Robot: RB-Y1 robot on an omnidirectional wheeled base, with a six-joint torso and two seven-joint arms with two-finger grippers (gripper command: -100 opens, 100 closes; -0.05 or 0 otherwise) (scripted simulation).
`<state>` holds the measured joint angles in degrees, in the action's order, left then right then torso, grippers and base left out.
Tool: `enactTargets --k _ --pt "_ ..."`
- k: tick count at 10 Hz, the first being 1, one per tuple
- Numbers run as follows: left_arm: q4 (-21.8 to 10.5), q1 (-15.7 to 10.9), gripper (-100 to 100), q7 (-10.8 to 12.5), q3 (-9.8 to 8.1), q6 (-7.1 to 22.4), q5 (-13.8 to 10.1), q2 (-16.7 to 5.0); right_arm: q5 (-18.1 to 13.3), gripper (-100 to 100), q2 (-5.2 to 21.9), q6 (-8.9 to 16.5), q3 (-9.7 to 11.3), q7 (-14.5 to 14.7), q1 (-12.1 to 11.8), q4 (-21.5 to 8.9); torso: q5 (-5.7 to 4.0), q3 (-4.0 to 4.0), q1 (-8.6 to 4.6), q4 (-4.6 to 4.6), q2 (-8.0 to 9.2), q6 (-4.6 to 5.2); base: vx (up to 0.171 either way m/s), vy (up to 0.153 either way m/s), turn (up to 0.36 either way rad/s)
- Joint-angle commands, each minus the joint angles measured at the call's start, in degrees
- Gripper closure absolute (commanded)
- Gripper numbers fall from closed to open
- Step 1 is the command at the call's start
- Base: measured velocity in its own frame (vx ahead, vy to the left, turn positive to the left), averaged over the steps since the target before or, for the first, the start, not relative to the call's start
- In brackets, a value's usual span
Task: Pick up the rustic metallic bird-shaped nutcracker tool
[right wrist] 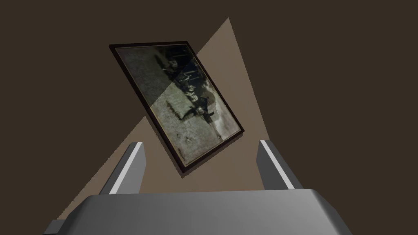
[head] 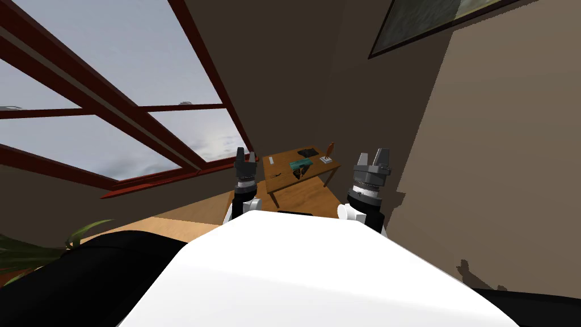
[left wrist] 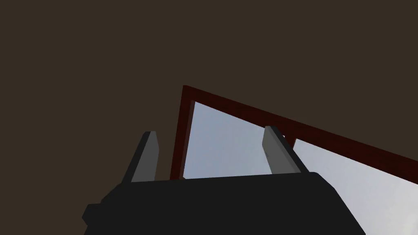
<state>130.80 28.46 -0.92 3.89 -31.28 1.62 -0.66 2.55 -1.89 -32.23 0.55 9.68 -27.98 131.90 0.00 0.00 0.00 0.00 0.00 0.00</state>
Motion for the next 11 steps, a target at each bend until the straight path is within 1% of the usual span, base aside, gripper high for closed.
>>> enactTargets --k 1,4,6,7,8,9,10,11 --pt "-1.6 -0.8 -100 0.7 -0.47 1.3 -0.5 -2.7 0.0 0 0.0 0.0 0.0 0.0 0.0 0.0 0.0 0.0 0.0 0.0 0.0 0.0 -0.002 -0.009 -0.056" --pt "-5.5 -2.8 -100 2.4 -1.6 4.5 -1.7 -6.4 0.0 0 0.0 0.0 0.0 0.0 0.0 0.0 -0.01 0.01 -0.05 0.0 0.03 0.01 -0.011 -0.02 -0.086" --pt "-9.0 -4.7 -100 3.9 -2.67 7.6 -2.8 -8.8 0.0 0 0.0 0.0 0.0 0.0 0.0 0.0 -0.02 0.02 -0.08 0.01 0.03 0.01 -0.015 -0.032 -0.095" --pt "-11.4 -5.8 -100 4.8 -3.29 8.9 -3.5 -9.9 0.0 0 0.0 0.0 0.0 0.0 0.0 0.0 -0.02 0.01 -0.11 0.0 0.03 0.02 -0.019 -0.037 -0.146" --pt "-13.0 -6.9 -100 5.7 -3.97 10.8 -4.2 -11.1 0.0 0 0.0 0.0 0.0 0.0 0.0 0.0 -0.03 0.02 -0.12 0.01 0.05 0.02 -0.02 -0.037 -0.138" --pt "-13.7 -6.9 -100 5.7 -3.97 11.4 -4.2 -11.1 0.0 0 0.0 0.0 0.0 0.0 0.0 0.0 -0.03 0.03 -0.11 0.01 0.05 0.01 -0.011 -0.023 -0.037" --pt "-16.1 -8.1 -100 6.7 -4.69 13.5 -4.9 -12.2 0.0 0 0.0 0.0 0.0 0.0 0.0 0.0 -0.02 0.02 -0.08 0.01 0.04 -0.01 -0.006 -0.023 -0.104" --pt "-17.9 -9.4 -100 7.7 -5.46 15.0 -5.6 -13.3 0.0 0 0.0 0.0 0.0 0.0 0.0 0.0 -0.02 0.01 -0.08 0.0 0.02 0.01 -0.007 -0.032 -0.148"
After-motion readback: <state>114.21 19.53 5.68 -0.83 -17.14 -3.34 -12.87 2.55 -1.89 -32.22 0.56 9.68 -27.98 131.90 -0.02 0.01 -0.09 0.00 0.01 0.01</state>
